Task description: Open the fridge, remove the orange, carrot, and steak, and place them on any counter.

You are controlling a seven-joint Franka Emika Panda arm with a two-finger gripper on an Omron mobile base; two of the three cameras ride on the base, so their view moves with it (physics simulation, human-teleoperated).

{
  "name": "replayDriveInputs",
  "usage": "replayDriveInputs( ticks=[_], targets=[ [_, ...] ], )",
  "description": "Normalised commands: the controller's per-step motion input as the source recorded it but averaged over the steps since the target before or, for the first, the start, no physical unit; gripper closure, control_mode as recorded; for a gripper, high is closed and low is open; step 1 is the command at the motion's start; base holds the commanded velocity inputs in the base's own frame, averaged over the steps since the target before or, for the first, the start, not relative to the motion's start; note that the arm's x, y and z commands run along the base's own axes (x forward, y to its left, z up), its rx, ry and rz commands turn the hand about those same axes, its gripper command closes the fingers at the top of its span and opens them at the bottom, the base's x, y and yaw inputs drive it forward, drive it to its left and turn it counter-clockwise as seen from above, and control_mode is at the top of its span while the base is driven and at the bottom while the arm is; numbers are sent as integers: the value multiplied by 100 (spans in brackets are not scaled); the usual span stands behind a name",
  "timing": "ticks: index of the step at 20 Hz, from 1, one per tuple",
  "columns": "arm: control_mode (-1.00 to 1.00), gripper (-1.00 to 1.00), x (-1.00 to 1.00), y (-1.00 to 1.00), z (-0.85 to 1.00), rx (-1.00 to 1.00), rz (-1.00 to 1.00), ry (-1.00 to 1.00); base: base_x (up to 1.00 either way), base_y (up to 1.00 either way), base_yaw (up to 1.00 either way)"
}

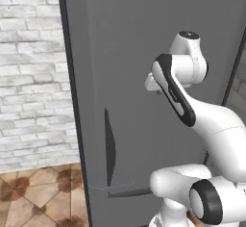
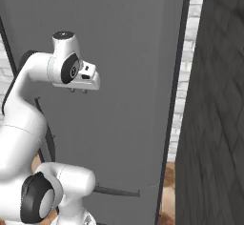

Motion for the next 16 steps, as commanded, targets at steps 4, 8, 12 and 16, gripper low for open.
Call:
replayDriveInputs(
  ticks=[4, 8, 12, 16],
  targets=[
    [100, -100, 0, 0, 0, 0, 0, 0, -10, 14, 0],
    [100, -100, 0, 0, 0, 0, 0, 0, -53, 3, 0],
    [100, -100, 0, 0, 0, 0, 0, 0, -67, 0, 0],
    [100, -100, 0, 0, 0, 0, 0, 0, -62, 15, 0]
  ],
)
